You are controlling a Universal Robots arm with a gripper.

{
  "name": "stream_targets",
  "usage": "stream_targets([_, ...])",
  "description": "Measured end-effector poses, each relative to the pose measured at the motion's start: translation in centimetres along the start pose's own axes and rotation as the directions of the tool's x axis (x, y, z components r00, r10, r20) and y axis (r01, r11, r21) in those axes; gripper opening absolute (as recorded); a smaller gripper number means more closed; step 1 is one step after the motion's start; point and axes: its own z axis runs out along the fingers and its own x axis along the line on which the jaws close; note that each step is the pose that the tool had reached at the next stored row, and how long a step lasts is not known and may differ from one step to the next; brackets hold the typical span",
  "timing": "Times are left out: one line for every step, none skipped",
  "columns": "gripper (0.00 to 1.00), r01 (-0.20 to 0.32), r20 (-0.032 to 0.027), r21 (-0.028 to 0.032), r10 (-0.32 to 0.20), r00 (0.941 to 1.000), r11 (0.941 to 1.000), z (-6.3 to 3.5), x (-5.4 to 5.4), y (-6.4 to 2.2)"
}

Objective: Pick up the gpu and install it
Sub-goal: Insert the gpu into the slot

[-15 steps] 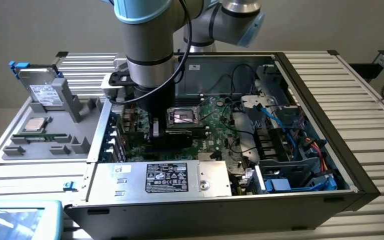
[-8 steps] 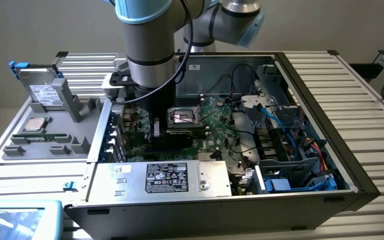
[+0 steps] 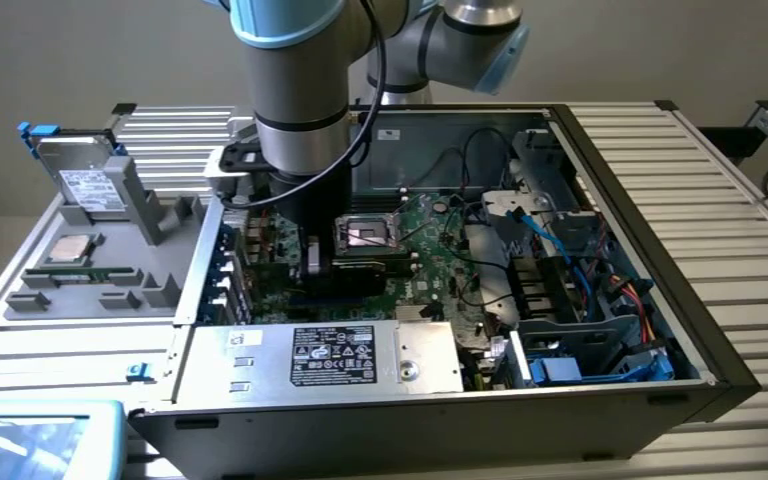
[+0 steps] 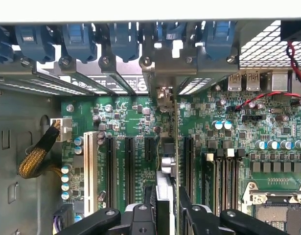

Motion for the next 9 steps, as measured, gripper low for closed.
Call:
stream_targets([0.29, 0.0, -0.0001, -0.0001, 0.0, 1.0, 1.0, 0.0, 0.0, 0.01])
stream_targets([0.29, 0.001, -0.0001, -0.0001, -0.001, 1.0, 1.0, 0.0, 0.0, 0.01])
stream_targets([0.29, 0.001, -0.0001, -0.0001, -0.001, 1.0, 1.0, 0.0, 0.0, 0.01])
stream_targets([0.29, 0.001, -0.0001, -0.0001, -0.001, 1.0, 1.0, 0.0, 0.0, 0.02])
stream_targets([0.29, 0.001, -0.0001, -0.0001, -0.001, 1.0, 1.0, 0.0, -0.01, 0.02])
stream_targets([0.29, 0.001, -0.0002, -0.0001, -0.001, 1.0, 1.0, -0.01, -0.03, 0.02])
stream_targets([0.29, 0.002, -0.0002, -0.0001, -0.002, 1.0, 1.0, -0.01, -0.03, 0.02])
stream_targets([0.29, 0.002, -0.0001, -0.0001, -0.002, 1.0, 1.0, -0.02, -0.04, 0.02])
stream_targets([0.29, 0.002, -0.0001, 0.0, -0.002, 1.0, 1.0, -0.03, -0.04, 0.01])
